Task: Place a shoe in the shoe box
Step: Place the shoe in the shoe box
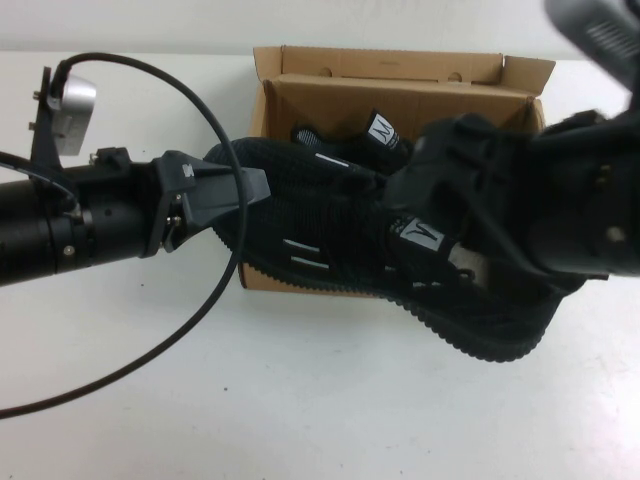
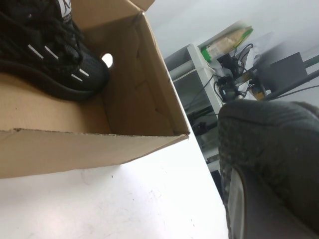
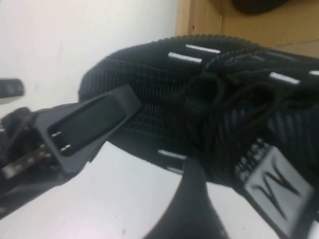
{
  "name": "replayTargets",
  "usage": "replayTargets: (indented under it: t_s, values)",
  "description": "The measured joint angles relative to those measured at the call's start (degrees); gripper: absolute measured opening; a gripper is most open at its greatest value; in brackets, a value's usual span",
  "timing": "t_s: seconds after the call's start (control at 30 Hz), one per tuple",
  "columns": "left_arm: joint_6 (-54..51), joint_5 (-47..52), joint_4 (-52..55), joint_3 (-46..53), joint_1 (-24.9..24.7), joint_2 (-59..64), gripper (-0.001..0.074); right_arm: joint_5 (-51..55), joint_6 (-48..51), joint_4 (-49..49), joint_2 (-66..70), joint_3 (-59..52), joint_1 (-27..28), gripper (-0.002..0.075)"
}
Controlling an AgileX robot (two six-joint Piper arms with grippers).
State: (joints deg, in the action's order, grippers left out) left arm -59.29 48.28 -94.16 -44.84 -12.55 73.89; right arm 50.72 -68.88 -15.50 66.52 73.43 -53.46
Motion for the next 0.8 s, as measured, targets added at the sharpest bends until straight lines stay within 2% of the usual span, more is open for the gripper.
replayTargets:
  t_s: [0.27,0.57,0.8]
  values:
    - [0.11,0.00,0.00,0.00,0.00,0.00,0.0118,-3.00,0.00,-0.66,4.99,0.00,0.00,0.0502]
    - [0.34,0.12,-0.10,0.00,0.00,0.00,0.0117,-11.22,0.00,-2.36,7.28,0.00,0.00,0.0502]
    - [0.45,0.12,-0.10,0.00,0.00,0.00,0.0117,-11.96,0.00,-2.53,10.16,0.00,0.00,0.0492]
